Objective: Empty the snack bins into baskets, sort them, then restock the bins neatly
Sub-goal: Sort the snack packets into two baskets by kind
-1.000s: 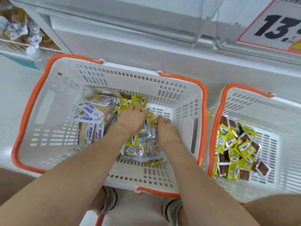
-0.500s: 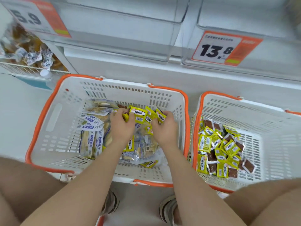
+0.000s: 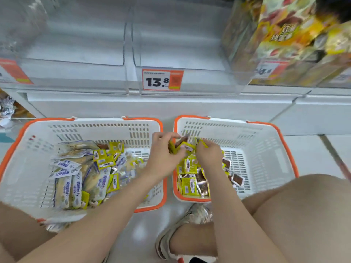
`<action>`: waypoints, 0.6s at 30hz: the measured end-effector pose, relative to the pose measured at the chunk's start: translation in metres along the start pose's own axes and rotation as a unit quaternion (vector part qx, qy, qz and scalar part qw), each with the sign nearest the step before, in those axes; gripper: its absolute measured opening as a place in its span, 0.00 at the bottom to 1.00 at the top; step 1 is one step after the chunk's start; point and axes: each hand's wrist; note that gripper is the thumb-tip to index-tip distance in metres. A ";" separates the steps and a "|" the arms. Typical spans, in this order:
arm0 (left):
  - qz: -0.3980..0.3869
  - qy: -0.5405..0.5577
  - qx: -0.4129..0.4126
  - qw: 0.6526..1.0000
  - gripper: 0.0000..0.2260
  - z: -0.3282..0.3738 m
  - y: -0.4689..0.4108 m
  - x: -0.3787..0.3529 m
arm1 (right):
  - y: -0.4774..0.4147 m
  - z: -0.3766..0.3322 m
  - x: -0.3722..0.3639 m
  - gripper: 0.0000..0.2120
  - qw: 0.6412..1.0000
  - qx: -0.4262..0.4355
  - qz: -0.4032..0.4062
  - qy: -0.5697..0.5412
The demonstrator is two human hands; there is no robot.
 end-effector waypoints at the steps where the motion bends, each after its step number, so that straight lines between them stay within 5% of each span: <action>1: -0.094 0.018 0.015 0.995 0.34 0.004 0.001 -0.006 | -0.002 0.003 0.005 0.17 1.000 -0.015 -0.021 0.009; 2: -0.177 0.020 0.025 0.984 0.46 0.005 0.003 -0.011 | -0.003 0.004 0.008 0.16 0.999 -0.030 -0.027 0.001; 4: -0.251 -0.006 -0.005 0.968 0.52 0.001 0.006 -0.011 | -0.007 0.004 0.007 0.18 0.999 -0.038 0.008 -0.030; 8: -0.091 -0.041 -0.072 0.992 0.24 -0.034 0.012 0.006 | -0.004 -0.011 -0.017 0.13 0.999 0.041 0.025 -0.022; 10: 0.003 -0.058 -0.043 0.997 0.13 -0.061 0.015 0.018 | 0.006 -0.017 -0.039 0.10 0.996 0.081 -0.007 -0.024; 14: 0.030 -0.112 0.120 0.986 0.08 -0.125 0.019 0.050 | 0.034 -0.022 -0.097 0.12 0.972 0.196 -0.131 0.016; 18: 0.063 -0.221 0.166 0.959 0.08 -0.175 0.015 0.094 | 0.046 -0.012 -0.164 0.14 0.919 0.264 -0.245 0.161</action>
Point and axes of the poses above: each hand's wrist, its own y-axis away from the middle knuckle, its own x-axis out of the back of the hand, z = x × y, and after that the axes turned 7 degrees about -x, right-handed
